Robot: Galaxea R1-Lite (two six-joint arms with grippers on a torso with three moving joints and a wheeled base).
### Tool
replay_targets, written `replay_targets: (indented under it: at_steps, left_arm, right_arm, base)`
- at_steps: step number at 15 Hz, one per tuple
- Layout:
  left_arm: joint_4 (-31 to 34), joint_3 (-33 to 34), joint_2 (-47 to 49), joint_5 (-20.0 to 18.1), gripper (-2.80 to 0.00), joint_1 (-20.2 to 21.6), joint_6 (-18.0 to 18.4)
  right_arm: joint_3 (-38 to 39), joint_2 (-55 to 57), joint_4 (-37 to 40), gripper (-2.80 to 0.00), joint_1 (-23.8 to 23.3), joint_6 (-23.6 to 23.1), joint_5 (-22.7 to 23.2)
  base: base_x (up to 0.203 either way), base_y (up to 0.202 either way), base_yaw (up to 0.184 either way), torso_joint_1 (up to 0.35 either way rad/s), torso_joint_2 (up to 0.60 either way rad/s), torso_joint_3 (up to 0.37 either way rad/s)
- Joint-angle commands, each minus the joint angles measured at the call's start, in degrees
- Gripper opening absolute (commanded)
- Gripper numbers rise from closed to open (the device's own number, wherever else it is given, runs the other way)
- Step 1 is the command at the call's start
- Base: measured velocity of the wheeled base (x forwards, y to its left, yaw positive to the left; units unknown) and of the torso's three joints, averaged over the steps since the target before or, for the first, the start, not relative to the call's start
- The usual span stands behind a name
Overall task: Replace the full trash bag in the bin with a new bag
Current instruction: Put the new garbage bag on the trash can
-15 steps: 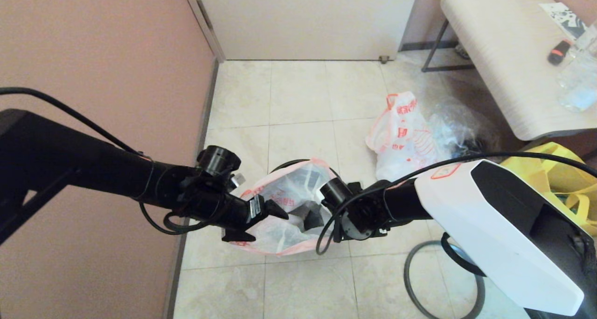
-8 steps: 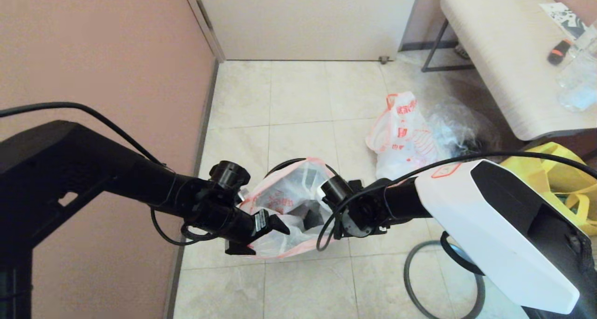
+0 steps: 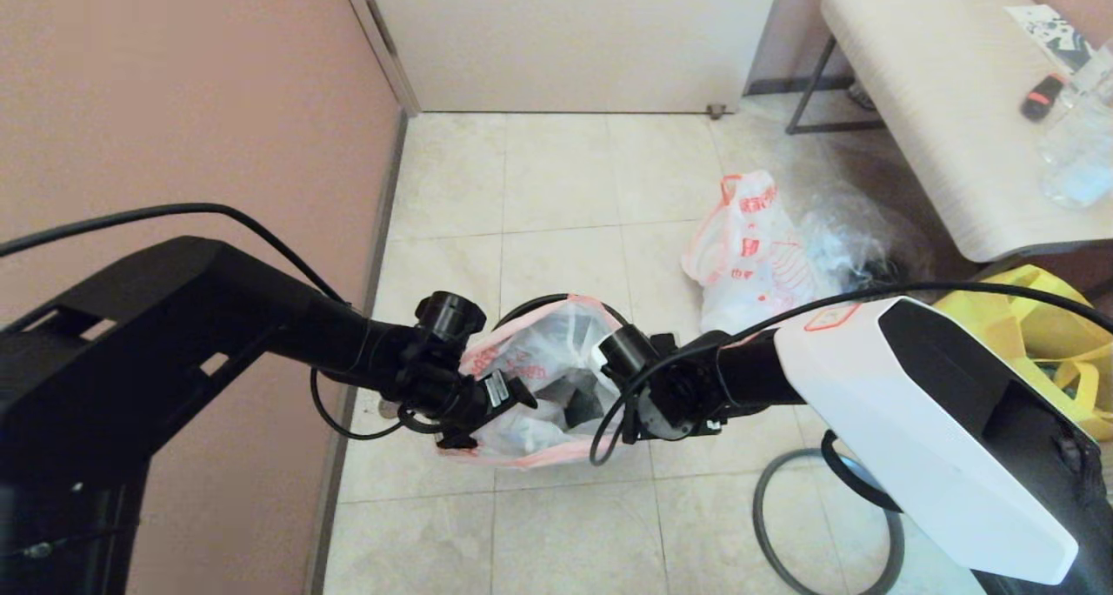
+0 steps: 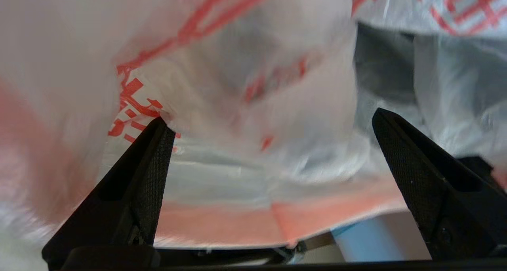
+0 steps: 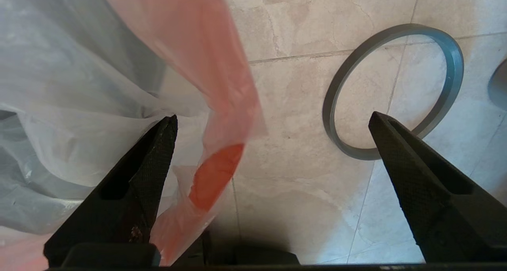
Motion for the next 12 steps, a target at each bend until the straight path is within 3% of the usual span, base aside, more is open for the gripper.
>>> replay_targets:
  at_steps: [1,5,7,8,12]
  left_arm:
    - [0.0,-1.9,2.8,0.0,0.0,0.0,-0.3]
    - [1.3,-8.4,7.2,1.6,0.0,0.0,-0.2]
    - [3.6,-10.2,9.0,5.1,0.0,-0.4,0.1]
    - [3.7,-10.2,9.0,6.0,-2.8,-0.5,0.1]
    - [3.8,-10.2,8.7,6.1,-2.8,-0.6,0.0]
  right_arm:
    - [0.0,-0.1,0.1,0.0,0.0,0.3,-0.1]
    - [-0.3,-0.5,0.0,0.0,0.0,0.3,0.0]
    - [-1.1,-0.8,0.1,0.0,0.1,0.3,0.1]
    - [-1.2,-1.0,0.1,0.0,0.1,0.3,0.1]
    - [-1.1,-1.0,0.2,0.0,0.1,0.3,0.1]
  base:
    - [0.0,0.0,0.0,0.0,0.0,0.0]
    - [0.0,0.0,0.0,0.0,0.0,0.0]
    - [0.0,0.0,0.0,0.0,0.0,0.0]
    - [0.0,0.0,0.0,0.0,0.0,0.0]
    - [0.0,0.0,0.0,0.0,0.0,0.0]
